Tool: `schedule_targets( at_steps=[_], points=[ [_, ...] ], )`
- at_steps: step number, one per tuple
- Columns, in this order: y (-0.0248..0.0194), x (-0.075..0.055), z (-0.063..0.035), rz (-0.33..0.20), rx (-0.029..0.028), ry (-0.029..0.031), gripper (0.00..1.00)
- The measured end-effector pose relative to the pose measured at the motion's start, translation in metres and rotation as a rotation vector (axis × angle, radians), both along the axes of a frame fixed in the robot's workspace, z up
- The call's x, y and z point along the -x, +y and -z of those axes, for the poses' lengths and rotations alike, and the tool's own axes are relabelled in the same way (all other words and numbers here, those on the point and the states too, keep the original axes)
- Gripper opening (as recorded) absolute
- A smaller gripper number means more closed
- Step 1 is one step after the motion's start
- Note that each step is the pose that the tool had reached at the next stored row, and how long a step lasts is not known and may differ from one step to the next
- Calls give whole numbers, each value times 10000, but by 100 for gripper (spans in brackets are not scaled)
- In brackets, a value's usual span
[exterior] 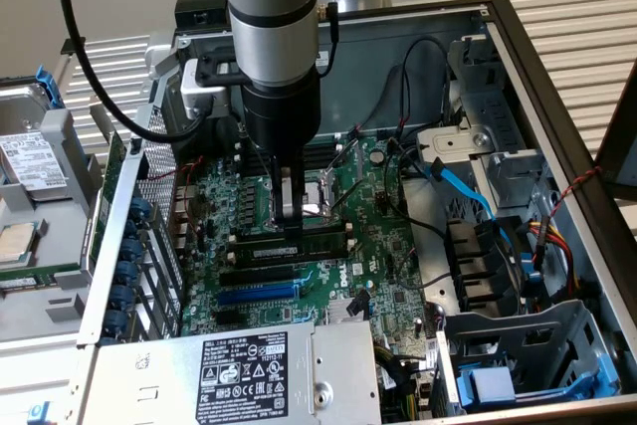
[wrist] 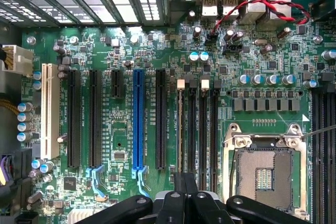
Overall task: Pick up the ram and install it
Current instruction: 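Press down the ram until it locks into place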
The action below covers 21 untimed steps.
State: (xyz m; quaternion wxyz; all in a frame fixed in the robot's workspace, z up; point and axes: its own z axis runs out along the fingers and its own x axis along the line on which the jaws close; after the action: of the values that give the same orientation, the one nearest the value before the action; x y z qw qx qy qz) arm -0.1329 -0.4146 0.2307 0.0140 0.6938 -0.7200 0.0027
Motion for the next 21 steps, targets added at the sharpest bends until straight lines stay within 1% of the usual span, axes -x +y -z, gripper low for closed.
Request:
schedule_targets(
  at_steps=[6, 13, 17, 21],
  points=[
    [1, 5, 5, 0, -4, -18, 11],
    [-1, 18, 10, -1, 1, -13, 11],
    [0, 18, 24, 0, -3, -39, 11],
    [0, 21, 34, 0, 0, -49, 11]
  ],
)
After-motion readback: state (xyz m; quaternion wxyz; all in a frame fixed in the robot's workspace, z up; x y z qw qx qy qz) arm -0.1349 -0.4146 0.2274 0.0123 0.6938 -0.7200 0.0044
